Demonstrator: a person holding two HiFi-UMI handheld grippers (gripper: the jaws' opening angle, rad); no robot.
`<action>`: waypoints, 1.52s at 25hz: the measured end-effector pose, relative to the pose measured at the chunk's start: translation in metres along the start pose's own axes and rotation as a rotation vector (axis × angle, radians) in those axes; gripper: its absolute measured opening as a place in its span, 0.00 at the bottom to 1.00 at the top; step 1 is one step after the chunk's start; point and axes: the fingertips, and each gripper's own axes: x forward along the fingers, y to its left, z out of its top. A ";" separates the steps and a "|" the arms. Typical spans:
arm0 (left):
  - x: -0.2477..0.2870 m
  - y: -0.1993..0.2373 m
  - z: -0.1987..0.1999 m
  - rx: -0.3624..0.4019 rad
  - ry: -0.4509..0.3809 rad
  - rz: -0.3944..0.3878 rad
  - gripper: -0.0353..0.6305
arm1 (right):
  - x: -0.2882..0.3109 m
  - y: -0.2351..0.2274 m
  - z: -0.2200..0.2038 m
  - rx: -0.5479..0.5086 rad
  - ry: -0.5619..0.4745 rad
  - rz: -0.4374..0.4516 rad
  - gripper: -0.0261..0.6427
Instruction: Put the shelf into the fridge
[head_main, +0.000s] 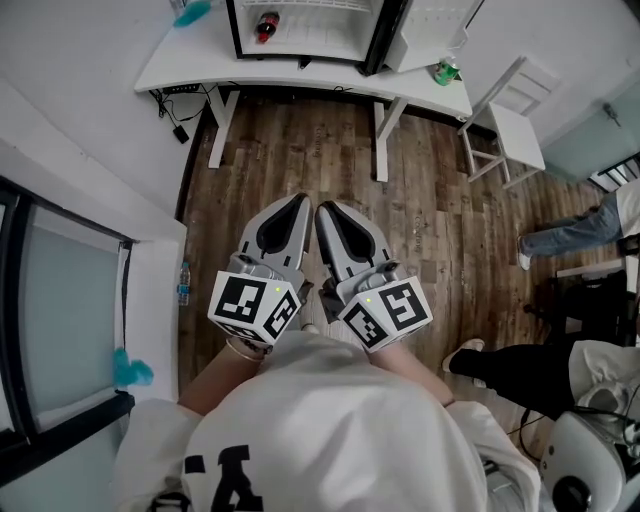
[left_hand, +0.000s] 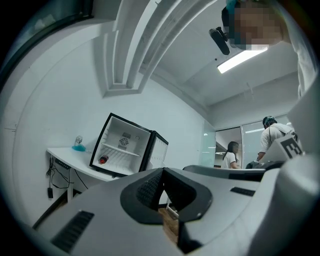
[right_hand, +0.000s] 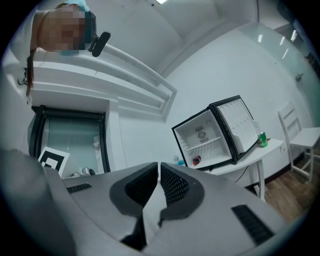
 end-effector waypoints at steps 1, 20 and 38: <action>-0.003 -0.004 0.000 0.001 0.000 0.000 0.06 | -0.004 0.001 0.001 0.000 -0.003 -0.001 0.10; -0.021 -0.013 0.004 0.024 -0.017 -0.008 0.06 | -0.018 0.016 0.003 -0.055 -0.006 0.001 0.10; -0.028 -0.025 -0.001 0.037 -0.009 -0.018 0.06 | -0.029 0.019 0.003 -0.072 -0.004 0.000 0.10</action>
